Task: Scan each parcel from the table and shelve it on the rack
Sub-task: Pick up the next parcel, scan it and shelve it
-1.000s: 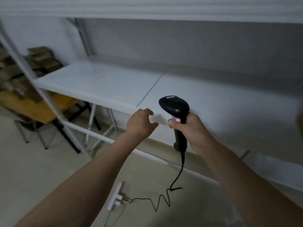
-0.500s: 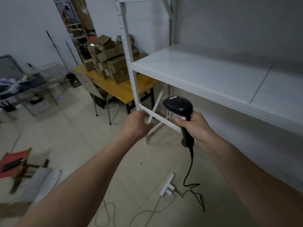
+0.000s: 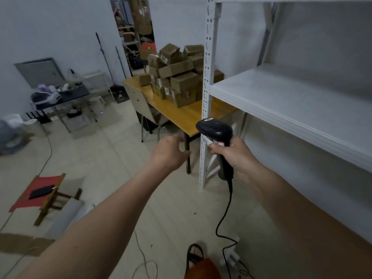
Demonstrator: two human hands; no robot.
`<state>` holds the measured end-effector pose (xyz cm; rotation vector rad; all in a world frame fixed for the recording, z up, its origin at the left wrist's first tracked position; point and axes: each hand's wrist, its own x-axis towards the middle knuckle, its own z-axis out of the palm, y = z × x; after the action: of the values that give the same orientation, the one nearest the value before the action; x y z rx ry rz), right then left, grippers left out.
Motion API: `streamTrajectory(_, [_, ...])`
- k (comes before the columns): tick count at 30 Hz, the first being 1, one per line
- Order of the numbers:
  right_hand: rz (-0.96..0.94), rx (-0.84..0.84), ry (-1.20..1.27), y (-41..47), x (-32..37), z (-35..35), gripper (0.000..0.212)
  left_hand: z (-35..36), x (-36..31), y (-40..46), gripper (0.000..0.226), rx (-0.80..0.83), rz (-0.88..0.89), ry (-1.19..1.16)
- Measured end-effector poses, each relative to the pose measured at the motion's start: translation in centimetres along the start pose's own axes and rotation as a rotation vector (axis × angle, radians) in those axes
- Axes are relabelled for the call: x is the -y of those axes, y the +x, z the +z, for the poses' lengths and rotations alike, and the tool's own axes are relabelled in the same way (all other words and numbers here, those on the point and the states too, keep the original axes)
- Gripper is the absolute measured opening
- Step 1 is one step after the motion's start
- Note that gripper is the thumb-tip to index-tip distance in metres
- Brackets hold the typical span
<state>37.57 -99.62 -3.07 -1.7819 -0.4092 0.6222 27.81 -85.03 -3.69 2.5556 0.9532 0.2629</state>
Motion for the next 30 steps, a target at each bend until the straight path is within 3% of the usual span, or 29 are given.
streamTrajectory(7, [-0.037, 0.104, 0.010, 10.5, 4.0, 6.9, 0.033, -2.4, 5.6, 9.6, 0.048, -0.067, -0.070, 0.004])
streamTrajectory(11, [-0.046, 0.145, 0.032, 18.4, 7.4, 9.6, 0.015, -4.0, 6.9, 18.4, 0.045, -0.075, -0.064, 0.014])
streamTrajectory(21, [-0.008, 0.165, 0.018, 33.2, 14.3, 13.0, 0.014, -6.4, 10.5, 33.0, 0.037, -0.079, -0.124, -0.060])
streamTrajectory(26, [-0.011, 0.119, 0.043, 37.4, 15.9, 13.3, 0.020, -6.9, 10.0, 39.6, 0.053, -0.067, -0.132, -0.083])
streamTrajectory(30, [-0.024, 0.081, 0.088, 41.1, 17.1, 13.5, 0.005, -6.7, 9.1, 45.5, 0.053, -0.070, -0.065, -0.094])
